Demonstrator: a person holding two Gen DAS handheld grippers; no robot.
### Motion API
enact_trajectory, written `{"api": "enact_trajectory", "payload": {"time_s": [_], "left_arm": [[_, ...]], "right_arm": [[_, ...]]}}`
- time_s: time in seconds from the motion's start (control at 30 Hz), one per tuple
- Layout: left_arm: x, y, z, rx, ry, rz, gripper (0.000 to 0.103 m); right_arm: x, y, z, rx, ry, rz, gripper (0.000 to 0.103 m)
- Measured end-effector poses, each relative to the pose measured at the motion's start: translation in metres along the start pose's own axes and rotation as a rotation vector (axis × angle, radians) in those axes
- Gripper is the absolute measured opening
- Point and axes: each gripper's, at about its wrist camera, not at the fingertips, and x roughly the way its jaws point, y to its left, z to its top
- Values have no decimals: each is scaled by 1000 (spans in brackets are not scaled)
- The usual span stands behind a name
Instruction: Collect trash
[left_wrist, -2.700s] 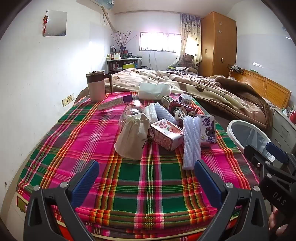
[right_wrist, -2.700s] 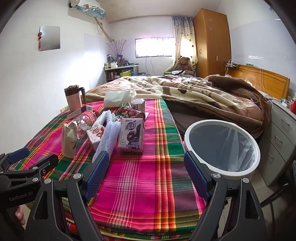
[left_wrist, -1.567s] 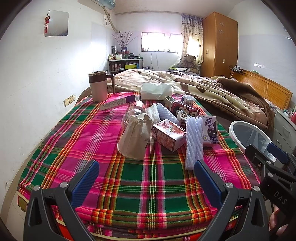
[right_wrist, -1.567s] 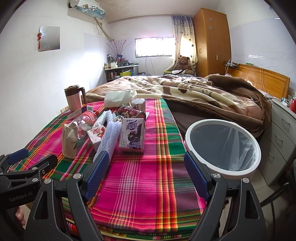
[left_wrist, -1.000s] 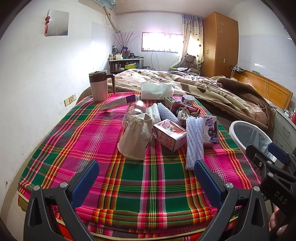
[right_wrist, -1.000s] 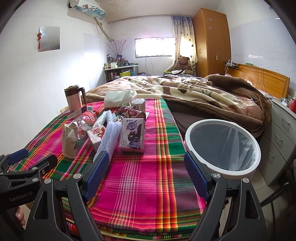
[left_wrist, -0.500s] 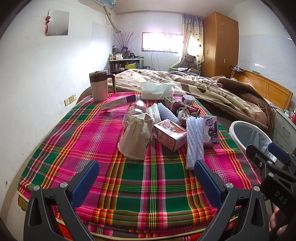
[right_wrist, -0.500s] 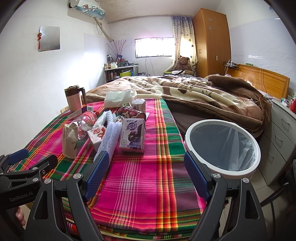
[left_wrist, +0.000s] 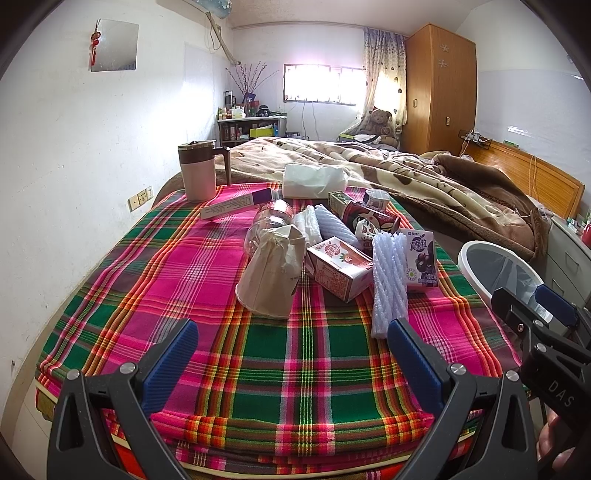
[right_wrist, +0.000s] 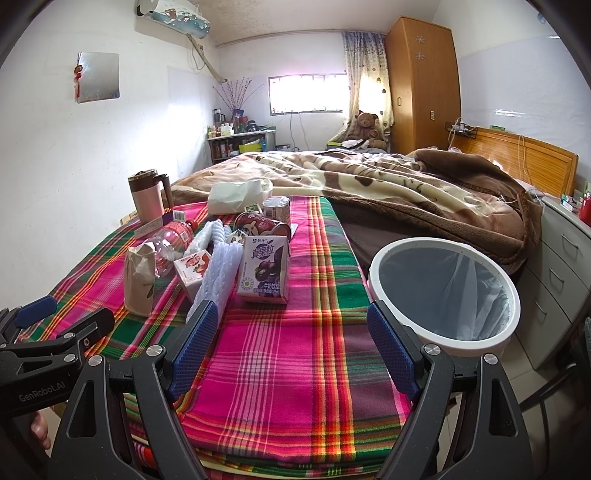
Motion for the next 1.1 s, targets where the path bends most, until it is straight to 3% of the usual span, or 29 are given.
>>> {"api": "enact_trajectory", "payload": {"time_s": [0.57,1.1], "left_arm": [[10,4,1,-4,21,-5,103],[66,48,16,-83,118,-39,103]], "right_arm": [[7,-2,0,5,9,-2,84],[70,6,13,9,116,5,84]]}}
